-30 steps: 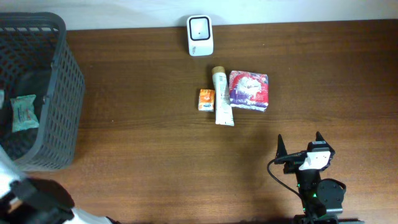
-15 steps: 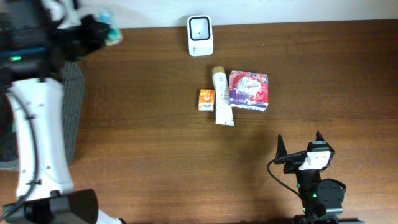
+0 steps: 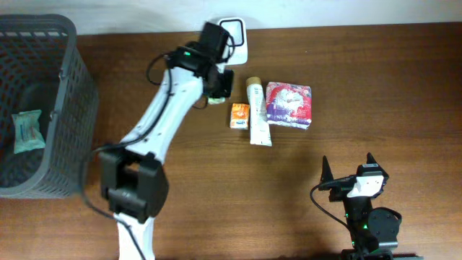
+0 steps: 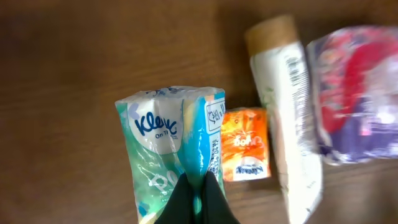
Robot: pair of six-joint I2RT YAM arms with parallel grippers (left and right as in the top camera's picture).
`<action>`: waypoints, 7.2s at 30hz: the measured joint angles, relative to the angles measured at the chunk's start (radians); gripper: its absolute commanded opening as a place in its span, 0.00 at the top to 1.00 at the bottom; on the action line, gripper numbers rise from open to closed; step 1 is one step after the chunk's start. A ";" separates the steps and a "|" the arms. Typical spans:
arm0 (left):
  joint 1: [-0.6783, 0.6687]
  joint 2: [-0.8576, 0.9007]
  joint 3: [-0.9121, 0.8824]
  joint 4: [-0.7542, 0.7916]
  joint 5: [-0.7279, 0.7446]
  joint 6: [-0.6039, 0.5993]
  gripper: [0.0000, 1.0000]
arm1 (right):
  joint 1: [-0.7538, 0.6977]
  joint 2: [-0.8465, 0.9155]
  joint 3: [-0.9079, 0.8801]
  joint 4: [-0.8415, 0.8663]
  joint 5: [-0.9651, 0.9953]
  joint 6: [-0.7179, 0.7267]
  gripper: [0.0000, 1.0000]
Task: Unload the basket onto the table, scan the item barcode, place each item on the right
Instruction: 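Place the green tissue pack left of the orange box, then reach into the basket and grasp the light green pouch with the left gripper, then set the light green pouch left of the tissue pack, withdraw left gripper, then reach the right gripper to the purple-red pack and grasp it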
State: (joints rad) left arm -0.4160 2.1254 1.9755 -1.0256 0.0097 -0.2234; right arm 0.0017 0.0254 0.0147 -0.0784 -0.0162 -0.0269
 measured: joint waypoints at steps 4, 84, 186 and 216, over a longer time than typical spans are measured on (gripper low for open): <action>-0.006 0.100 0.000 0.001 0.000 -0.008 0.95 | 0.000 0.000 0.000 0.000 0.000 0.000 0.02; 0.990 0.037 -0.265 0.299 -0.350 0.520 0.26 | 0.000 0.000 0.000 0.000 0.000 0.000 0.01; 0.249 -0.327 -0.082 -0.193 -0.052 -0.124 0.01 | 0.000 0.000 0.000 0.000 0.000 0.000 0.01; 0.249 -0.327 -0.082 -0.194 -0.051 -0.124 0.01 | 0.000 0.245 0.428 0.269 -0.203 0.232 0.01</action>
State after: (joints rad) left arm -0.1669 1.7981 1.8935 -1.2194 -0.0418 -0.3477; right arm 0.0017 0.2699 0.4423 0.1905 -0.2188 0.2054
